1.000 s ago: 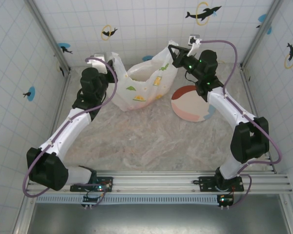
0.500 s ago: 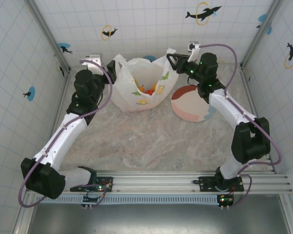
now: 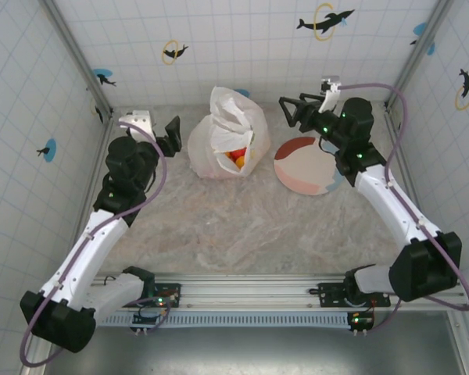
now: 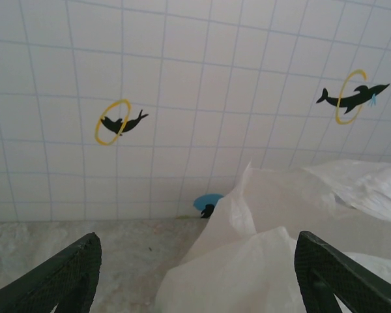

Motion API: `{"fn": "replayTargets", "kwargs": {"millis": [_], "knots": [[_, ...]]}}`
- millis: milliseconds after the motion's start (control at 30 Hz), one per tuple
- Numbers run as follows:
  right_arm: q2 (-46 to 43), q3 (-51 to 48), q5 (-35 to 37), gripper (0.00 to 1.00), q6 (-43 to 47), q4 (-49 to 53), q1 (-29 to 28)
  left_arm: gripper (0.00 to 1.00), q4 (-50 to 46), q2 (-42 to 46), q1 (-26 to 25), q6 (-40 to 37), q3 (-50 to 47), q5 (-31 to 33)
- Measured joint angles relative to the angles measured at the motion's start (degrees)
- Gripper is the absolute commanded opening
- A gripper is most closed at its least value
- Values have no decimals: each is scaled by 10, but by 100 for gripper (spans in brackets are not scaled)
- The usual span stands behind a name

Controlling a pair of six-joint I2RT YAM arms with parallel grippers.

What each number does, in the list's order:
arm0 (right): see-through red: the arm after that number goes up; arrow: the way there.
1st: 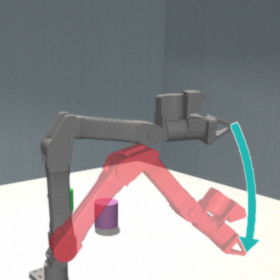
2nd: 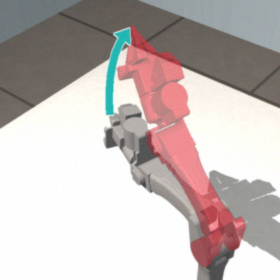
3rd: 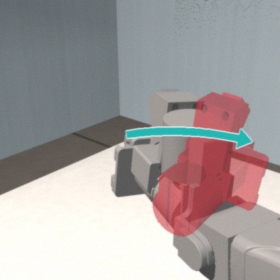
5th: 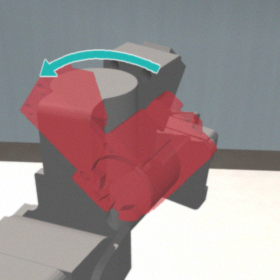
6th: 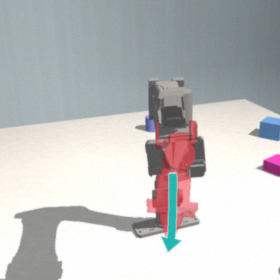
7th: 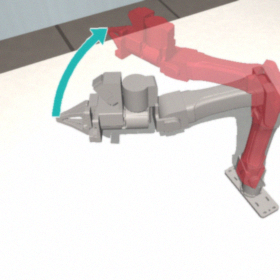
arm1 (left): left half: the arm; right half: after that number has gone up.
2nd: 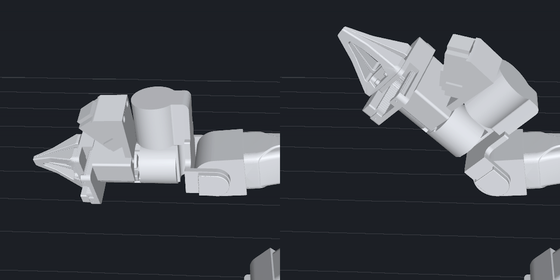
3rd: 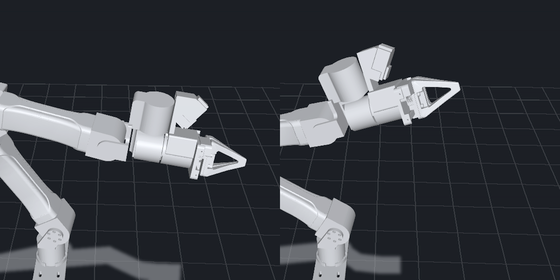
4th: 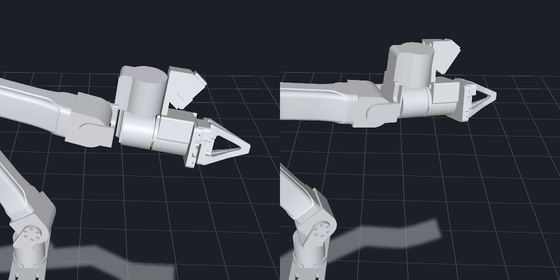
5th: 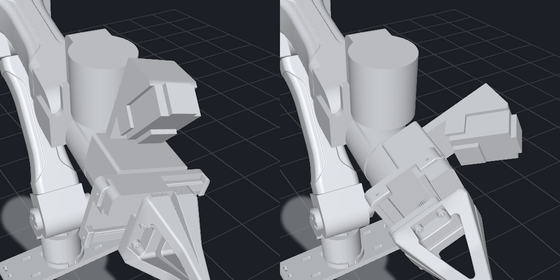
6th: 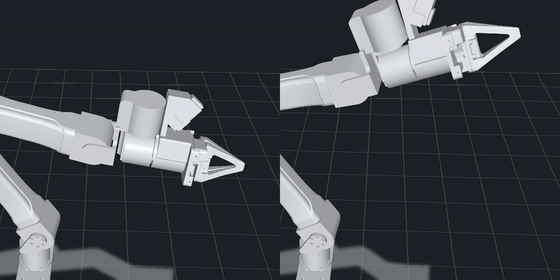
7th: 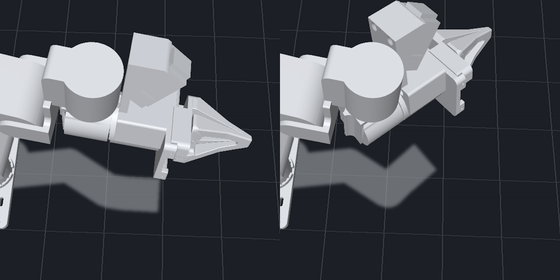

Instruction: Place the fruits into the plastic bag

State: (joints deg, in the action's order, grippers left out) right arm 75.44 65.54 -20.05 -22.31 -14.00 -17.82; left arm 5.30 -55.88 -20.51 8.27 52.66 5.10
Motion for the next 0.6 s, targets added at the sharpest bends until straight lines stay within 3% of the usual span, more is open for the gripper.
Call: {"fn": "replayTargets", "kwargs": {"millis": [333, 600], "knots": [[-84, -109, 115, 97, 86, 73, 12, 83, 24, 26, 0, 99, -156, 76], [-96, -258, 248, 100, 128, 86, 33, 87, 137, 1, 0, 112, -293, 224]]}}
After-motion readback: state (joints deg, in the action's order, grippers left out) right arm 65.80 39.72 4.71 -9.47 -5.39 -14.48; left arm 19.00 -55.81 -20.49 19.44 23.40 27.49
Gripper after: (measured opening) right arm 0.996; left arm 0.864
